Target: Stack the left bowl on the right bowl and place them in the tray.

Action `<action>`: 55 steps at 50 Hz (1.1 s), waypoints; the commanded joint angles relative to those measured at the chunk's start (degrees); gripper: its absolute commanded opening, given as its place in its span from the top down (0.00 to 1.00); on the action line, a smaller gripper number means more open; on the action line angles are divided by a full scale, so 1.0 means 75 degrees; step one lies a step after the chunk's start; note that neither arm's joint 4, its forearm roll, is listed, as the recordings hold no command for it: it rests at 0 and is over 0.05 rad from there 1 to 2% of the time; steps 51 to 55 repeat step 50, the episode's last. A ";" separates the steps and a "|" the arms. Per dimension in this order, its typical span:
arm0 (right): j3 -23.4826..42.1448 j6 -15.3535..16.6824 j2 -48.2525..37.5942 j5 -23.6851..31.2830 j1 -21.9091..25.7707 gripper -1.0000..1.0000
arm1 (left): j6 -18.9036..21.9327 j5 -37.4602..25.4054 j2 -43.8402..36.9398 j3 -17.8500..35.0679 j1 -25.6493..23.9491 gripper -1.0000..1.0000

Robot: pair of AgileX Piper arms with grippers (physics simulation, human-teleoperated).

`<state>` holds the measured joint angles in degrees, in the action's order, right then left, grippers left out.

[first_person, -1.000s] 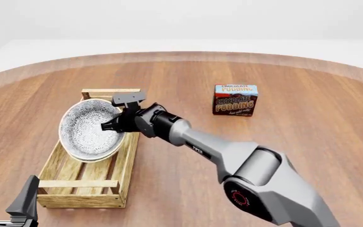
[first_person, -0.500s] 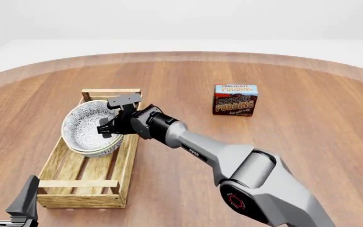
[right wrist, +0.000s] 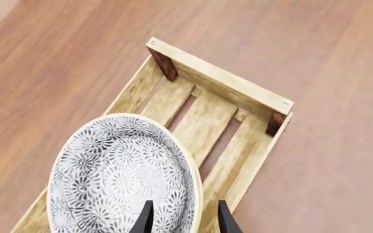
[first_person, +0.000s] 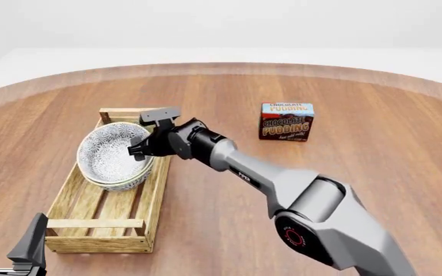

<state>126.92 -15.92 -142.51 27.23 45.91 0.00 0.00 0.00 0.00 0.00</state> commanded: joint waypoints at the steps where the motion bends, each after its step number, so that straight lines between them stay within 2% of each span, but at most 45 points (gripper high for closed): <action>1: -0.0320 0.0015 0.0342 0.0116 -0.0347 0.00 | 0.0000 0.0000 0.0000 0.0000 0.0000 0.00; 10: -0.0577 0.0098 0.0792 0.0167 -0.0503 0.00 | 0.0000 0.0000 0.0000 0.0000 0.0000 0.00; 19: -0.1020 0.0394 0.1713 0.0093 -0.0597 0.00 | 0.0000 0.0000 0.0000 0.0000 0.0000 0.00; 22: -0.1383 0.0148 0.2236 -0.0069 -0.0421 0.00 | 0.0000 0.0000 0.0000 0.0000 0.0000 0.00; 29: -0.1829 0.0202 0.2928 -0.0244 -0.0227 0.00 | 0.0000 0.0000 0.0000 0.0000 0.0000 0.00; 33: -0.2318 0.0654 0.3534 -0.0545 -0.0296 0.00 | 0.0000 0.0000 0.0000 0.0000 0.0000 0.00; 35: -0.2585 0.0732 0.3816 -0.0700 -0.0315 0.00 | 0.0000 0.0000 0.0000 0.0000 0.0000 0.00; 50: -0.3993 0.0706 0.5023 -0.1334 -0.0474 0.00 | 0.0000 0.0000 0.0000 0.0000 0.0000 0.00; 55: -0.3993 0.0706 0.5023 -0.1334 -0.0474 0.00 | 0.0000 0.0000 0.0000 0.0000 0.0000 0.00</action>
